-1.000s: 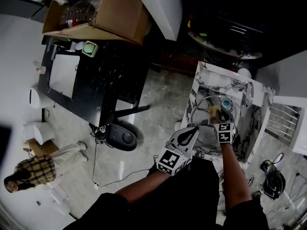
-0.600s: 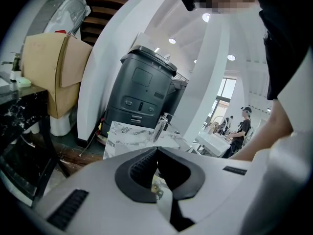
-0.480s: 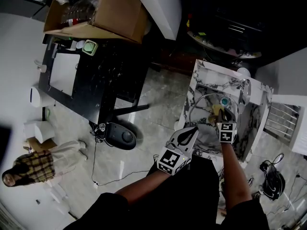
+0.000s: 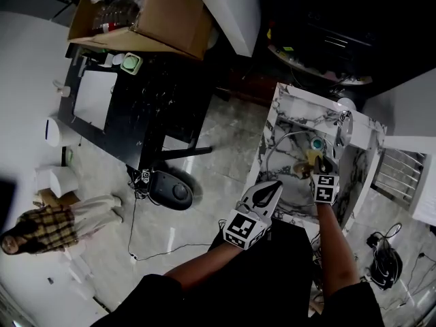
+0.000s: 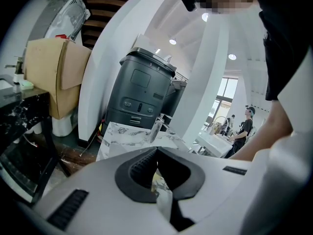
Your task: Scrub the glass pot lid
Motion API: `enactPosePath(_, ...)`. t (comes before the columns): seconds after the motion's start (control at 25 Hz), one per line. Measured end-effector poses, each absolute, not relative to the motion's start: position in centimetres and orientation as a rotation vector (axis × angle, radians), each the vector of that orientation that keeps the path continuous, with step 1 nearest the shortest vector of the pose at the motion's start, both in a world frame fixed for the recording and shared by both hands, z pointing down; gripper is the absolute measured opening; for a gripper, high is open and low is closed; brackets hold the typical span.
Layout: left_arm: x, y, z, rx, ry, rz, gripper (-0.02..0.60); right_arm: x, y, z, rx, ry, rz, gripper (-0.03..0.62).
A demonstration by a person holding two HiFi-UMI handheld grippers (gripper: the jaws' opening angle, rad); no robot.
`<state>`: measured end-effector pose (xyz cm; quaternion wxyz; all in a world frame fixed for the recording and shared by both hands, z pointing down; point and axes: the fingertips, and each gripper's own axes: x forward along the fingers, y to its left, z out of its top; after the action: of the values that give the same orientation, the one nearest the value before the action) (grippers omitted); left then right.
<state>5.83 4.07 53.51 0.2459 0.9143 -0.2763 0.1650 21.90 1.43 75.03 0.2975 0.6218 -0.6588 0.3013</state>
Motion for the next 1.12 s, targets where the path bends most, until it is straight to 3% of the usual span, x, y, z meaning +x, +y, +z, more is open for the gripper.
enactPosePath(1.12,6.9,5.8,52.1,2.492,-0.887,0.395,0.017,25.6,6.9,74.7,1.610,-1.699,0.807,0.064)
